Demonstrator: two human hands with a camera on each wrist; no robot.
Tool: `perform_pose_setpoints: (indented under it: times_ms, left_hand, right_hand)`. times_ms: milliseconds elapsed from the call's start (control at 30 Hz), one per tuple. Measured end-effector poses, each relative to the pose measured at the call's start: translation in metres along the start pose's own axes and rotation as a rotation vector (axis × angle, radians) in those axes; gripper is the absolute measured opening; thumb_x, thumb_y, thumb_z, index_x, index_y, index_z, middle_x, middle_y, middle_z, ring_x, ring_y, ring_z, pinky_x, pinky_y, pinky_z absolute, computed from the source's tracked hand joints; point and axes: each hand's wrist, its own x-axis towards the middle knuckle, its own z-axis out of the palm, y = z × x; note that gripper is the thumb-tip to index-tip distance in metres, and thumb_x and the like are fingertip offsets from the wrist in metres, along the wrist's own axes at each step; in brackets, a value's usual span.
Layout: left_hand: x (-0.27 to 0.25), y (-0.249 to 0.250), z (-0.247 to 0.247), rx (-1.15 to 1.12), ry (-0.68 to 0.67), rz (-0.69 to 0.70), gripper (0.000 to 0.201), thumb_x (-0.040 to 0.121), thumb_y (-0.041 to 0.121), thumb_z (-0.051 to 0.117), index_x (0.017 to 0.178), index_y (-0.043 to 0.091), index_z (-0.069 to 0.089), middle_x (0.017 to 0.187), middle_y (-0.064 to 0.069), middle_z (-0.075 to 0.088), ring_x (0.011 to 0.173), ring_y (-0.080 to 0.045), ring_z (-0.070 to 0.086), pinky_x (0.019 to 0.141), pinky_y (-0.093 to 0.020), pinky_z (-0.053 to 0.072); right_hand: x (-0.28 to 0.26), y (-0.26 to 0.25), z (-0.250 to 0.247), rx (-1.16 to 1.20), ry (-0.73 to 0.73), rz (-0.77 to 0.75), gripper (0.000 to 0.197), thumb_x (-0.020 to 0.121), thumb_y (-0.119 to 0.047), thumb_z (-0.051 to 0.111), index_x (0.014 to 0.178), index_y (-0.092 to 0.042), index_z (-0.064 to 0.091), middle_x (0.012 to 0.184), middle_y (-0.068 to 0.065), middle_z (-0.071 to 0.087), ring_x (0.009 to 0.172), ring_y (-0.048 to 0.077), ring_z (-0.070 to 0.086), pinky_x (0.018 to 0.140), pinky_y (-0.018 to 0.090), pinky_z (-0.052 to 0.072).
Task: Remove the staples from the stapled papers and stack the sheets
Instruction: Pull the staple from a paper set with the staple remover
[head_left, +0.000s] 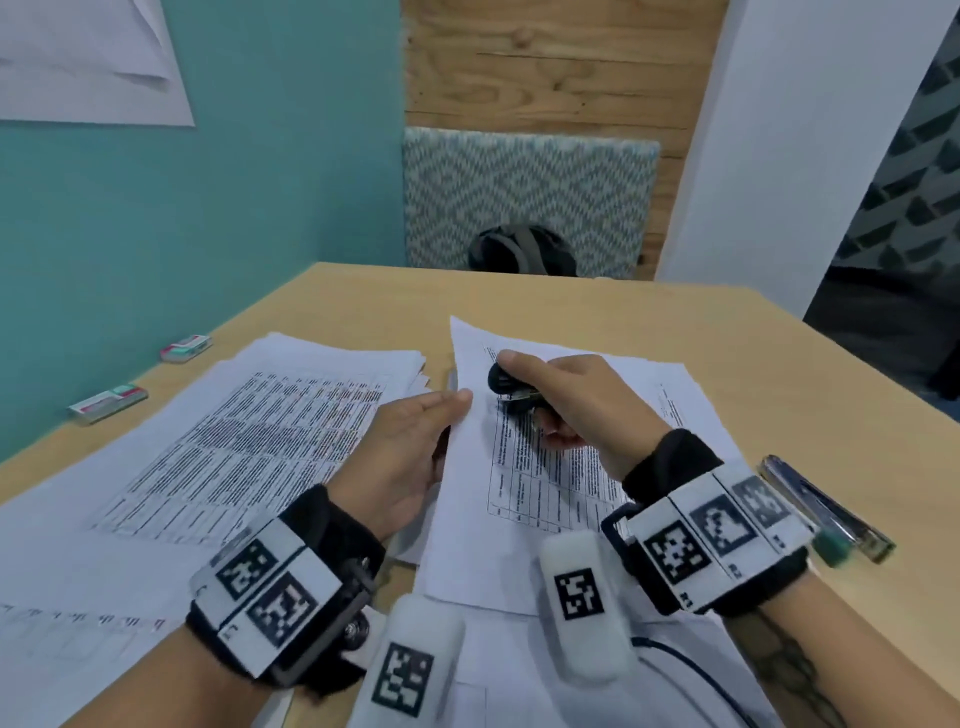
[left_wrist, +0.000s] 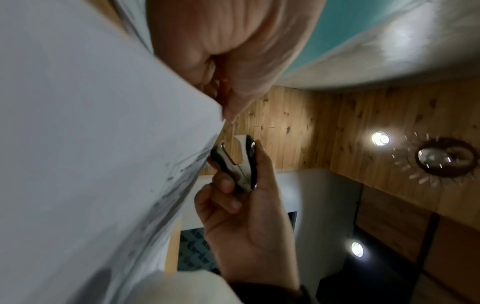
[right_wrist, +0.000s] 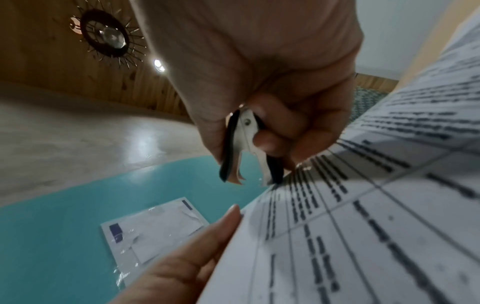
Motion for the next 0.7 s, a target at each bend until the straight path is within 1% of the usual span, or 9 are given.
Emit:
perform_pose_setpoints:
  times_ms: [67,167,233,333,400,467,533,633,700]
  left_hand:
    - [-0.001,-0.002,0.001,-0.039,-0.011,-0.047,0.022,0.09,0.016,0.054,0.1,0.0,0.064,0.09,-0.014,0.069,0.072,-0.019,0.064,0.071,-0.029,0.055]
    - [-0.003,-0.004,0.001,-0.095,-0.047,-0.104,0.025,0.086,0.02,0.058,0.102,0.003,0.065,0.089,-0.011,0.068,0.074,-0.018,0.062,0.064,-0.024,0.056]
    - [-0.007,-0.004,0.002,-0.12,-0.064,-0.122,0.025,0.083,0.019,0.06,0.102,0.003,0.064,0.086,-0.012,0.067,0.063,-0.014,0.064,0.054,-0.019,0.055]
    - [-0.012,-0.001,0.006,-0.151,-0.062,-0.155,0.01,0.085,0.01,0.056,0.086,0.005,0.064,0.071,-0.009,0.066,0.044,-0.009,0.06,0.042,-0.013,0.047]
    - [-0.014,-0.001,0.008,-0.188,-0.034,-0.177,0.016,0.087,0.006,0.053,0.073,0.005,0.06,0.052,-0.004,0.061,0.032,-0.007,0.052,0.035,-0.01,0.041]
    - [-0.015,0.0,0.011,-0.236,-0.017,-0.19,0.022,0.089,0.004,0.05,0.067,0.005,0.054,0.04,0.0,0.054,0.024,-0.006,0.043,0.029,-0.008,0.031]
    - [-0.016,0.001,0.013,-0.275,-0.017,-0.204,0.021,0.09,0.005,0.05,0.069,0.004,0.054,0.04,-0.001,0.054,0.023,-0.006,0.043,0.028,-0.008,0.03]
    - [-0.016,0.0,0.013,-0.307,-0.021,-0.241,0.018,0.09,0.009,0.051,0.075,0.002,0.059,0.048,-0.005,0.059,0.03,-0.009,0.051,0.031,-0.01,0.037]
    - [-0.015,-0.002,0.012,-0.305,-0.014,-0.266,0.017,0.089,0.01,0.052,0.077,0.002,0.061,0.057,-0.007,0.062,0.037,-0.01,0.056,0.034,-0.013,0.043]
  right_hand:
    - [0.0,0.004,-0.004,0.062,0.017,-0.003,0.044,0.088,-0.037,0.06,0.049,-0.017,0.055,0.052,0.007,0.036,0.035,0.01,0.032,0.043,0.016,0.029]
    - [-0.004,0.008,-0.008,0.059,-0.003,-0.006,0.039,0.087,-0.037,0.061,0.056,-0.014,0.057,0.048,0.004,0.038,0.031,0.006,0.034,0.044,0.019,0.028]
    - [-0.005,0.011,-0.008,0.015,-0.01,-0.023,0.034,0.085,-0.04,0.062,0.071,-0.01,0.057,0.051,0.003,0.039,0.035,0.007,0.037,0.046,0.02,0.031]
    - [-0.004,0.012,-0.009,-0.043,0.004,-0.069,0.034,0.082,-0.043,0.064,0.076,-0.01,0.056,0.049,0.0,0.04,0.041,0.01,0.037,0.045,0.019,0.035]
    - [-0.004,0.012,-0.008,-0.068,0.016,-0.094,0.036,0.08,-0.043,0.067,0.069,-0.01,0.055,0.048,0.0,0.041,0.041,0.012,0.038,0.047,0.021,0.036]
    - [-0.004,0.011,-0.008,-0.102,0.027,-0.118,0.041,0.078,-0.042,0.068,0.049,-0.016,0.054,0.048,0.004,0.043,0.043,0.016,0.039,0.05,0.025,0.036]
    - [-0.006,0.01,-0.007,-0.127,0.039,-0.136,0.048,0.077,-0.042,0.069,0.04,-0.019,0.051,0.048,0.006,0.045,0.045,0.018,0.041,0.051,0.027,0.037]
    - [-0.007,0.009,-0.007,-0.133,0.038,-0.122,0.046,0.078,-0.041,0.069,0.047,-0.015,0.046,0.048,0.007,0.047,0.043,0.017,0.044,0.048,0.026,0.039]
    - [-0.007,0.009,-0.007,-0.117,0.003,-0.078,0.044,0.08,-0.039,0.068,0.05,-0.014,0.048,0.048,0.006,0.048,0.037,0.012,0.043,0.044,0.022,0.039]
